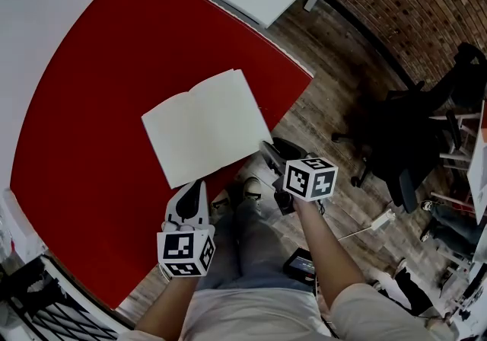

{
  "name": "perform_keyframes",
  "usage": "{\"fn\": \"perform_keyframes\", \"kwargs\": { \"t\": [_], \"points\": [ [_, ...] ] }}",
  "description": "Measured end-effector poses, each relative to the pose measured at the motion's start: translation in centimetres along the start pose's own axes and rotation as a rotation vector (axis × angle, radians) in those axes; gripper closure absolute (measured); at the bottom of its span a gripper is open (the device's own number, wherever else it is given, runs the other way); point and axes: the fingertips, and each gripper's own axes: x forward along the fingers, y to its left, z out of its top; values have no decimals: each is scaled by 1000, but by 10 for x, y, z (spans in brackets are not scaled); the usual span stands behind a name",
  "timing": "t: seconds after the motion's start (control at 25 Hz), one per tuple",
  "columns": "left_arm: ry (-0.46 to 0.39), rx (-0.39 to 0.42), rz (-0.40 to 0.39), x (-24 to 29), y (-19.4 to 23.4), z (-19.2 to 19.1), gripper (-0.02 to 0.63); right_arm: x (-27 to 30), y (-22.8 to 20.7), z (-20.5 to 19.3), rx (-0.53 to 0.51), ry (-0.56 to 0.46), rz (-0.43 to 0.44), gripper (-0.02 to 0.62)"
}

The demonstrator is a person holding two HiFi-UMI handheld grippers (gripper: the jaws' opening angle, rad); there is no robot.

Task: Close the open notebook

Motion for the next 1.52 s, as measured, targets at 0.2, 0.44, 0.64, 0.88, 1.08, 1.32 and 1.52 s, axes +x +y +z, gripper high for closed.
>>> {"fn": "perform_keyframes", "kwargs": {
  "t": [0.2,0.44,0.64,0.88,1.08,1.32,1.52],
  "points": [
    [7,-17,17,-2,9,-6,600,1,1,1,43,-2,27,474],
    [0,-21,30,-5,13,-3,600,-10,7,10,41,-38,-1,566],
    [-2,-21,31,-6,11,-3,600,-16,12,15,12,-49,-12,569],
    [-10,-25,34,-5,10,-1,600,-25,22,28,-67,-80,-52,569],
    [-27,-37,49,-15,17,-2,600,-35,40,33,-140,-89,-67,569],
    [-53,-60,76,-31,27,2,600,-49,75,44,-265,-109,-81,569],
    [-79,-82,104,-48,40,4,600,-55,110,49,-390,-107,-91,569]
  ]
}}
